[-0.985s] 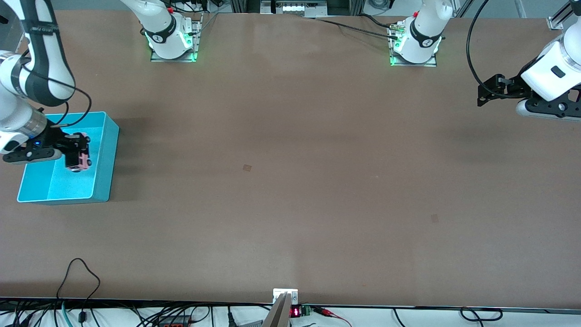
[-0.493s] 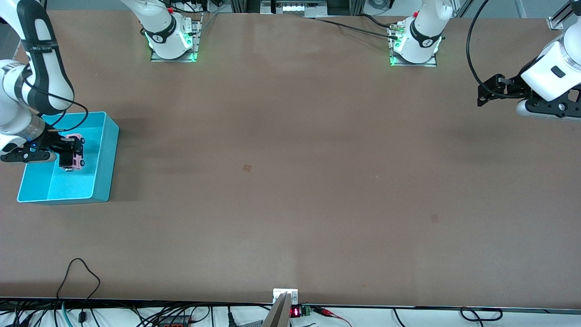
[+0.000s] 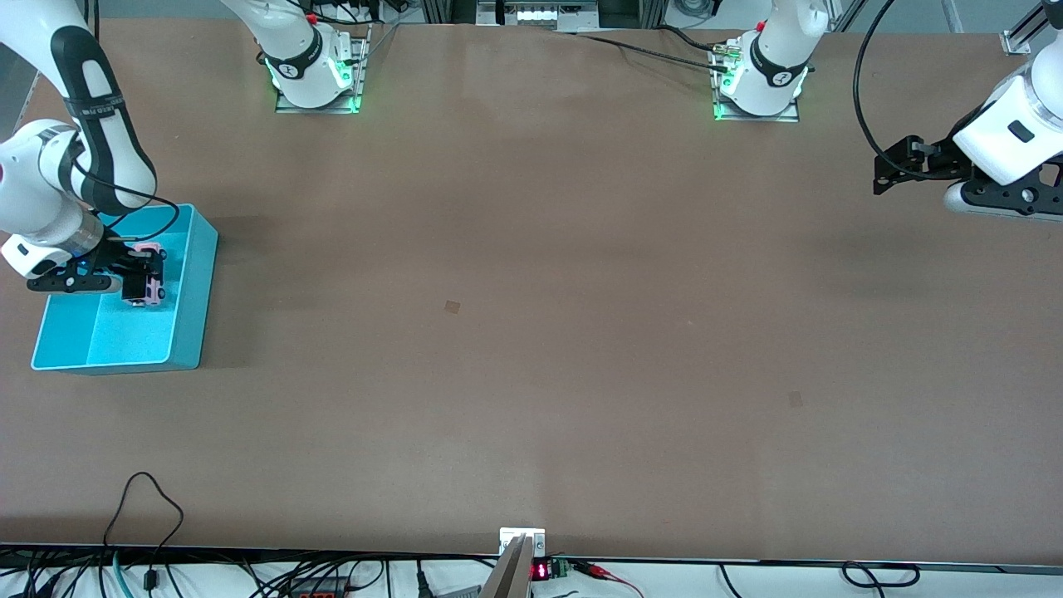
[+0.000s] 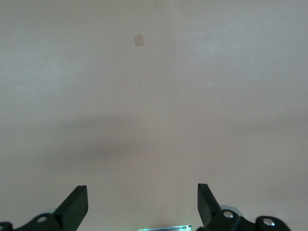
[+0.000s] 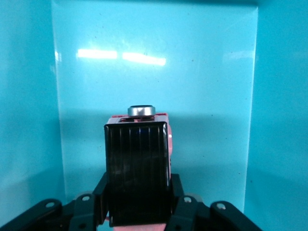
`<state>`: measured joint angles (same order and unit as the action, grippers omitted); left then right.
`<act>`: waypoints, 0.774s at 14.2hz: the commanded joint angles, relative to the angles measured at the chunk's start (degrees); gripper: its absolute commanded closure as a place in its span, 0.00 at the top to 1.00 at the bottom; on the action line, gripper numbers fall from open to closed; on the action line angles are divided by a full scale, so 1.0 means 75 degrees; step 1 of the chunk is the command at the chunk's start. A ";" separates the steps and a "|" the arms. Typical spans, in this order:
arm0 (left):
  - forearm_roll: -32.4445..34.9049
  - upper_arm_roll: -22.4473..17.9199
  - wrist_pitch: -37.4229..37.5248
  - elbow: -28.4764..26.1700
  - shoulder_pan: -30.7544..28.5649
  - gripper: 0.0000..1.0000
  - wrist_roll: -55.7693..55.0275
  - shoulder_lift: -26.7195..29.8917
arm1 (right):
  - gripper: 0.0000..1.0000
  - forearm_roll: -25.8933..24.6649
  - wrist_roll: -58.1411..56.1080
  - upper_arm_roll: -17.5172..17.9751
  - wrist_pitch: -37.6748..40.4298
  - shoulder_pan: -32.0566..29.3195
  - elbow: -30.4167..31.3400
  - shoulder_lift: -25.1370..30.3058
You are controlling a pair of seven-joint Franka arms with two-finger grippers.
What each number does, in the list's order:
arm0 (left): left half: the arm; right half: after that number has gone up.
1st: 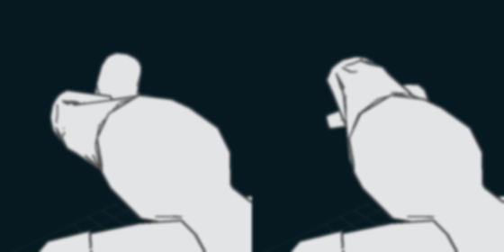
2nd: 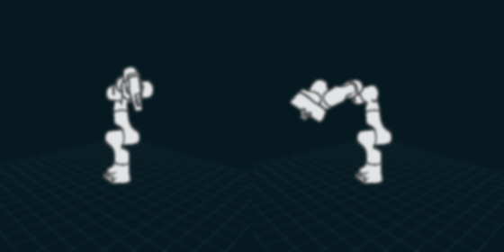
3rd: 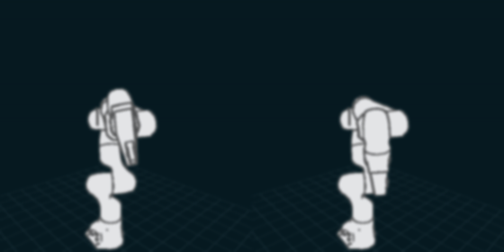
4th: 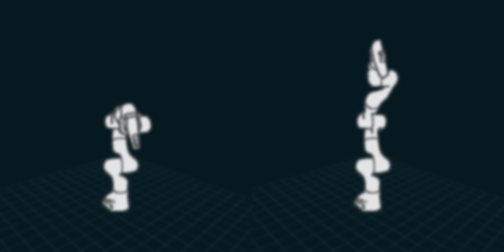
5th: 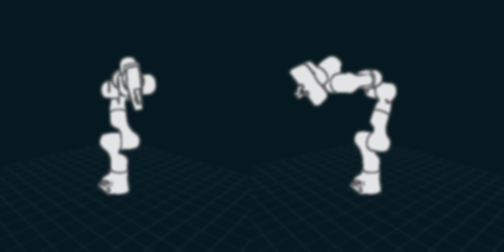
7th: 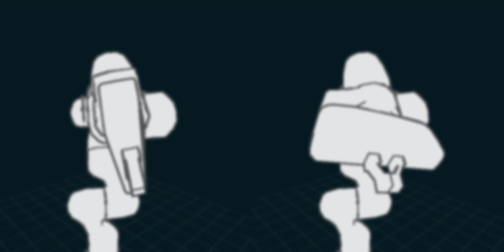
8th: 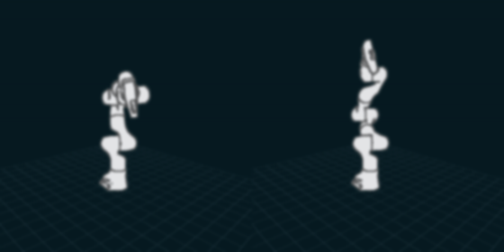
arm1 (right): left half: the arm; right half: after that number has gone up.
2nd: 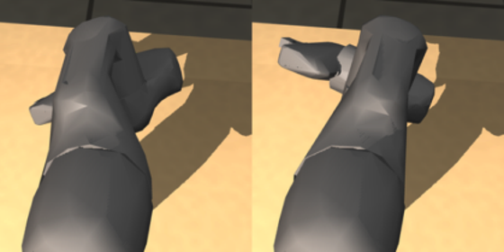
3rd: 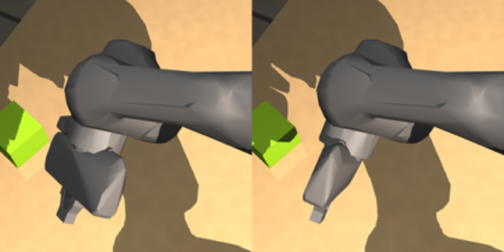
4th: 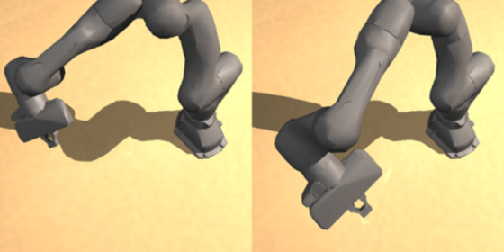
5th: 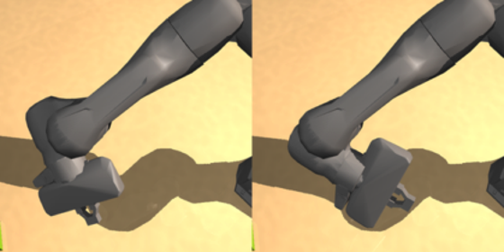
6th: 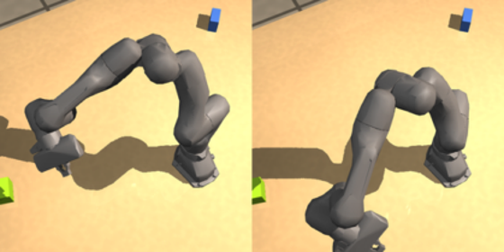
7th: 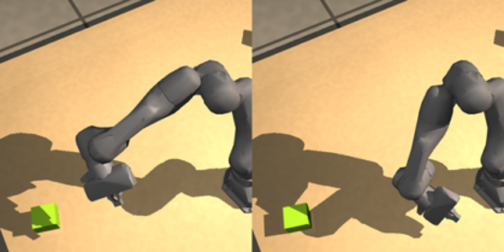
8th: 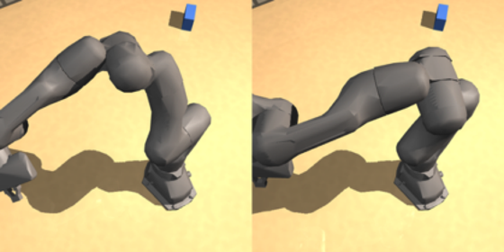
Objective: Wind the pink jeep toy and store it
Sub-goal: 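Lower the jeep into the cyan bin and open the right gripper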
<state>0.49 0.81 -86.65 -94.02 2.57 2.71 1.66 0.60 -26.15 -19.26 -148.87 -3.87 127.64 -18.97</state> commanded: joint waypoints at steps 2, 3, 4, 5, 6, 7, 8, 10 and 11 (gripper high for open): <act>-0.0054 -0.0015 0.0187 0.0266 0.0033 1.00 0.0049 -0.0127 | 0.00 0.0025 -0.0287 0.0025 -0.0318 -0.0164 0.0125 -0.0165; -0.0042 -0.0015 0.0187 0.0266 0.0033 1.00 0.0049 -0.0127 | 0.00 0.0025 -0.0287 0.0025 -0.0330 -0.0175 0.0125 -0.0247; -0.0042 -0.0015 0.0187 0.0266 0.0033 1.00 0.0049 -0.0127 | 0.02 0.0025 -0.0287 0.0025 -0.0342 -0.0187 0.0125 -0.0271; -0.0054 -0.0015 0.0187 0.0266 0.0033 1.00 0.0049 -0.0127 | 0.09 0.0025 -0.0287 0.0025 -0.0342 -0.0176 0.0125 -0.0295; -0.0054 -0.0015 0.0187 0.0266 0.0033 1.00 0.0049 -0.0127 | 0.23 0.0025 -0.0287 0.0025 -0.0330 -0.0176 0.0125 -0.0330; -0.0054 -0.0015 0.0187 0.0266 0.0033 1.00 0.0049 -0.0127 | 0.45 0.0025 -0.0287 0.0025 -0.0330 -0.0164 0.0125 -0.0342; -0.0042 -0.0015 0.0187 0.0266 0.0033 1.00 0.0049 -0.0127 | 0.62 0.0025 -0.0287 0.0025 -0.0318 -0.0141 0.0114 -0.0307; -0.0054 -0.0015 0.0187 0.0266 0.0033 1.00 0.0049 -0.0127 | 0.89 0.0025 -0.0275 0.0049 -0.0295 -0.0117 0.0079 -0.0202; -0.0054 -0.0015 0.0187 0.0266 0.0033 1.00 0.0049 -0.0127 | 1.00 0.0025 -0.0287 0.0072 -0.0283 -0.0117 0.0032 -0.0155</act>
<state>0.49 0.81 -86.65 -94.02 2.57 2.71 1.66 0.61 -27.23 -19.21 -150.81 -4.53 127.76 -21.76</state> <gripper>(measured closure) 0.000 0.242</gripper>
